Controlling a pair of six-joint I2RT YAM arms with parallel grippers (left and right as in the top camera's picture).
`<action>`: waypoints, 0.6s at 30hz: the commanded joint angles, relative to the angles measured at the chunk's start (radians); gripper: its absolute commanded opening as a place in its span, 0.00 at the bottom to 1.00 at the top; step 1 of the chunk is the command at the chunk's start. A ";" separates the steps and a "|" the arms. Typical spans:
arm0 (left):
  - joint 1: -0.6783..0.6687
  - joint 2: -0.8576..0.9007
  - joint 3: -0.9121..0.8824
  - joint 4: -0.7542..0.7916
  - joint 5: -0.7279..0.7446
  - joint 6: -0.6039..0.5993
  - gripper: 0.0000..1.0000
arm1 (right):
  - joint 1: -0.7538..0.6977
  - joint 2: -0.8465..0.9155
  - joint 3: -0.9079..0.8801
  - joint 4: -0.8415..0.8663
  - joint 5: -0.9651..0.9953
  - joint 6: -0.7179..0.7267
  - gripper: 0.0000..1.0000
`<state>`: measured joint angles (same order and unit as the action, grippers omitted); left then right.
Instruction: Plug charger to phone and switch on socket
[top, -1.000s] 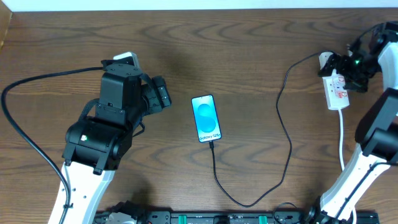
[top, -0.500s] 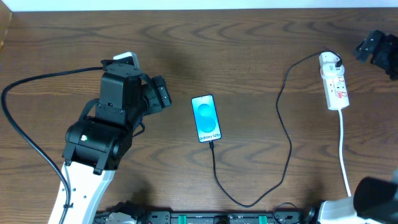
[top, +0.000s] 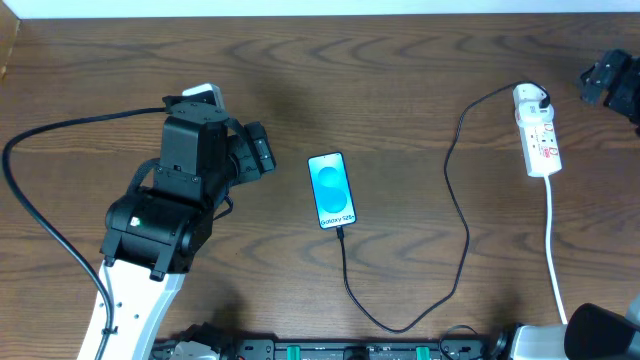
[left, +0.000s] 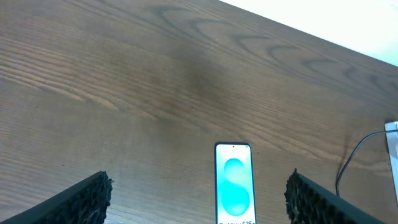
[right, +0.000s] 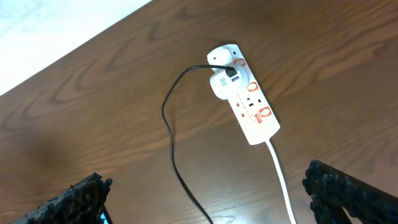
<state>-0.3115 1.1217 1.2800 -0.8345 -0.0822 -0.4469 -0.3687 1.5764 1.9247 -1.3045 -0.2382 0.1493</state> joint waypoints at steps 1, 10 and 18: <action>0.003 0.002 0.004 -0.003 -0.016 0.009 0.89 | 0.010 -0.006 0.008 -0.001 -0.006 0.011 0.99; 0.003 0.002 0.004 -0.006 -0.016 0.009 0.89 | 0.010 -0.006 0.008 -0.001 -0.006 0.011 0.99; 0.004 -0.095 -0.069 -0.055 -0.047 0.009 0.89 | 0.010 -0.006 0.008 -0.001 -0.006 0.011 0.99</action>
<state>-0.3115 1.0943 1.2572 -0.8871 -0.0906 -0.4469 -0.3687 1.5764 1.9247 -1.3048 -0.2382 0.1497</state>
